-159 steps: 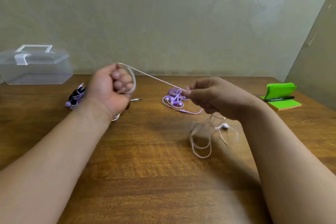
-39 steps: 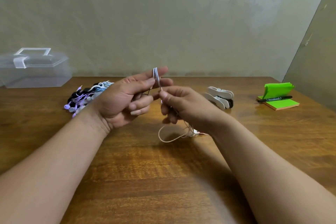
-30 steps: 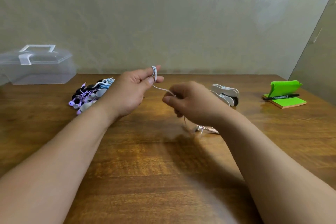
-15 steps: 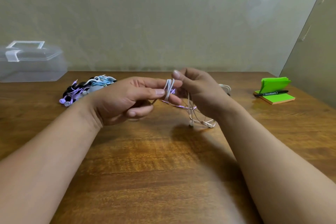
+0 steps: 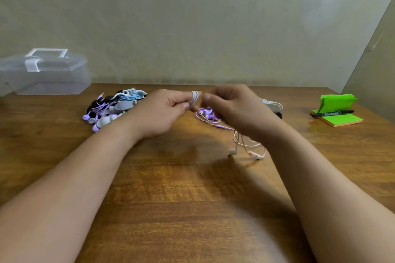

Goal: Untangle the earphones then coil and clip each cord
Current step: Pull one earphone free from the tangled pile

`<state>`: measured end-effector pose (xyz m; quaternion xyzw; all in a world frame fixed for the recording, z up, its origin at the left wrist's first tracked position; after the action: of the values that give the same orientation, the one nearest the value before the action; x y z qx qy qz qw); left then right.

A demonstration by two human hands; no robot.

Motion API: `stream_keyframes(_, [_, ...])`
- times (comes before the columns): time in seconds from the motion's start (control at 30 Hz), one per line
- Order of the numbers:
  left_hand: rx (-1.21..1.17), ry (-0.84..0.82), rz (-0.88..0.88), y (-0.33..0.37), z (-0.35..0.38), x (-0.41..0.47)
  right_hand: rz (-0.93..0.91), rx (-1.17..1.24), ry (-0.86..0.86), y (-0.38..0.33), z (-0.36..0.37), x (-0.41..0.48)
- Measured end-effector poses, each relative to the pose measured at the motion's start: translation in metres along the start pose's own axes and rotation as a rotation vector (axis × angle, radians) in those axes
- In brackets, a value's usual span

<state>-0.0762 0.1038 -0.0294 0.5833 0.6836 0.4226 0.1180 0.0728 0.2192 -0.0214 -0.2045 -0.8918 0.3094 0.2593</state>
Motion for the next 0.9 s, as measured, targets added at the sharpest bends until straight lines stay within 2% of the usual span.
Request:
stream_keyframes(0.1, [-0.091, -0.198, -0.051, 0.013, 0.005, -0.009, 0.004, 0.012, 0.102, 0.007, -0.016, 0.003])
stream_keyframes(0.17, [-0.303, -0.368, -0.089, 0.024, 0.013, -0.017, 0.016, 0.187, 0.045, 0.013, -0.019, 0.002])
stream_keyframes(0.23, [-0.566, -0.450, -0.104, 0.031, 0.018, -0.022, 0.017, 0.413, -0.045, 0.017, -0.013, 0.002])
stream_keyframes(0.3, [-0.812, -0.422, -0.104, 0.035, 0.017, -0.022, 0.042, 0.574, -0.088, 0.020, 0.000, 0.003])
stream_keyframes(0.4, [-1.022, -0.251, -0.074, 0.031, 0.010, -0.013, 0.101, 0.544, -0.138, 0.021, 0.021, 0.002])
stream_keyframes(0.47, [-0.968, -0.083, -0.088, 0.016, 0.003, -0.003, 0.098, 0.343, -0.167, 0.019, 0.027, -0.001])
stream_keyframes(0.53, [-0.797, 0.060, -0.106, 0.000, -0.003, 0.002, 0.065, 0.046, -0.186, 0.013, 0.028, -0.004])
stream_keyframes(0.63, [-0.603, 0.166, -0.120, -0.013, -0.006, 0.003, 0.024, -0.255, -0.216, 0.004, 0.025, -0.006])
stream_keyframes(0.73, [-0.580, 0.197, -0.111, -0.015, -0.007, 0.004, 0.000, -0.382, -0.290, -0.003, 0.020, -0.009])
stream_keyframes(0.9, [-0.591, 0.142, -0.067, -0.004, 0.006, 0.003, -0.054, -0.421, -0.449, -0.009, 0.026, -0.014])
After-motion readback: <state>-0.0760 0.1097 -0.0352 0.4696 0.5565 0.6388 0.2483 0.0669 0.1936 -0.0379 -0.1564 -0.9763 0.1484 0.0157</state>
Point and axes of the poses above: each hand's wrist, its own x-axis towards the middle knuckle, its own z-axis out of the palm, y = z × x, the point moved 5 cm from there along x, towards the middle knuckle, and after that the axes turned 11 degrees about -x, right-handed, at the moved point
